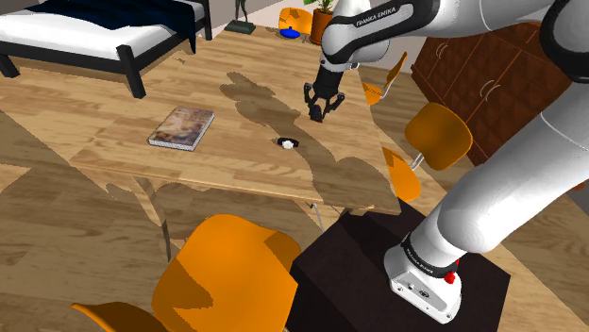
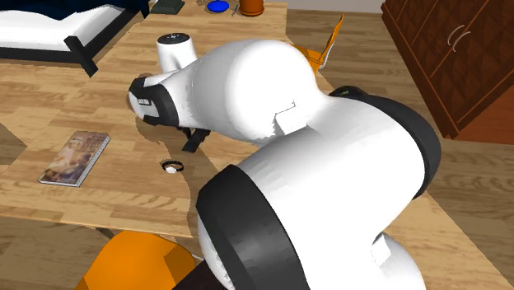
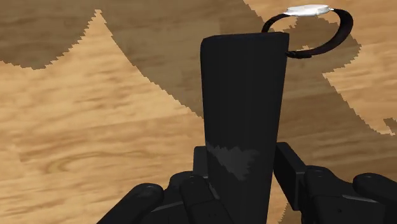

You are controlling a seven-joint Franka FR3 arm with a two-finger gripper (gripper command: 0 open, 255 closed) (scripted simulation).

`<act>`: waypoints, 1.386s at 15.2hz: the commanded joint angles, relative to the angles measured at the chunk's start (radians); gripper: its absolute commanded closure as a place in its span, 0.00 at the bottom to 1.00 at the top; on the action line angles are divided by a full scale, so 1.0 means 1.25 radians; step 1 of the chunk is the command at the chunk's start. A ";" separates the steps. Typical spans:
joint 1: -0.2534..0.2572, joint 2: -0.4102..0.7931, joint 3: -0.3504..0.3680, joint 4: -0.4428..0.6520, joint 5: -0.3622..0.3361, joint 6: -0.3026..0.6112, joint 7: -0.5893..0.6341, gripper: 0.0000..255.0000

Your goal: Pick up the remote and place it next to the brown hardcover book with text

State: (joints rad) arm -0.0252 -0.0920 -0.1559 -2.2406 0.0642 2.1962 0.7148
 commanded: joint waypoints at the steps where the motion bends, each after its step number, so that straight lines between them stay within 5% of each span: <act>1: 0.020 0.009 0.024 0.008 0.002 0.004 0.044 1.00; 11: 0.112 0.068 0.128 0.074 -0.002 0.007 0.242 1.00; 21: 0.205 0.194 0.208 0.233 -0.033 -0.018 0.432 1.00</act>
State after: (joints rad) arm 0.2180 0.1225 0.0951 -1.9788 0.0289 2.1746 1.2291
